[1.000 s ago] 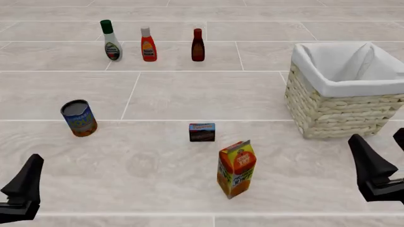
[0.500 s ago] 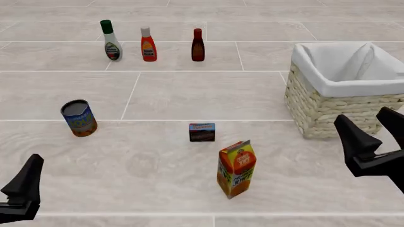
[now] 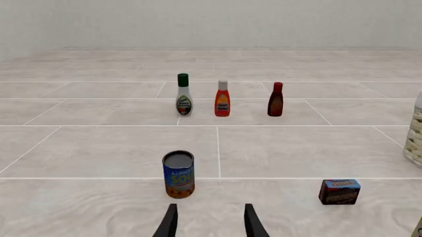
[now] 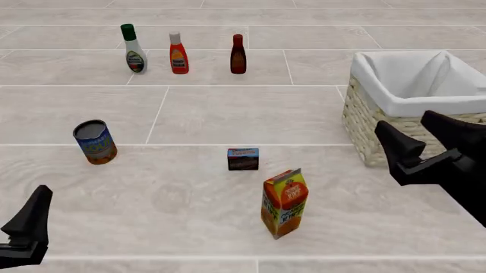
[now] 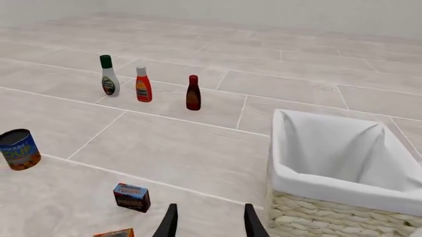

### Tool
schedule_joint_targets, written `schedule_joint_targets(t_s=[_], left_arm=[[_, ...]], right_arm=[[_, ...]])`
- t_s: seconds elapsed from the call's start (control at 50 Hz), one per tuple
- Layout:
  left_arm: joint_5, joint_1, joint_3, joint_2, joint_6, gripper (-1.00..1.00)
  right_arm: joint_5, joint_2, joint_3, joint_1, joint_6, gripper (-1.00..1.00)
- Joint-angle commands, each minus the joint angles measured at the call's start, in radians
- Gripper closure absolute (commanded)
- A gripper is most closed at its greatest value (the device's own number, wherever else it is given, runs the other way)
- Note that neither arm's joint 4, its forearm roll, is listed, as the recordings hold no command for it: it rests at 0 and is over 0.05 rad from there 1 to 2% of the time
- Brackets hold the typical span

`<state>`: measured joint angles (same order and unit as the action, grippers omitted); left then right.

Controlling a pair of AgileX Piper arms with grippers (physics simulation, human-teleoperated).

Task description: Pick the chocolate pudding and place it in the basket.

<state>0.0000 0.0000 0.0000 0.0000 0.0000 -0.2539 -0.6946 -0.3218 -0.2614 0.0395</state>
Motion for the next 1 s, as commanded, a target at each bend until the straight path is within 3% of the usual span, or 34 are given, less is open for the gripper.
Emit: schedule_joint_targets(t_s=[0.02,1.0], left_arm=[[0.000,0.000,0.000,0.000,0.000,-1.00],[0.000,0.000,0.000,0.000,0.000,-1.00]], right_arm=[[-0.017,-0.102,-0.059,-0.036,-0.001,-1.00],[0.019,-0.472,-0.357,-0.153,0.035,-1.00]])
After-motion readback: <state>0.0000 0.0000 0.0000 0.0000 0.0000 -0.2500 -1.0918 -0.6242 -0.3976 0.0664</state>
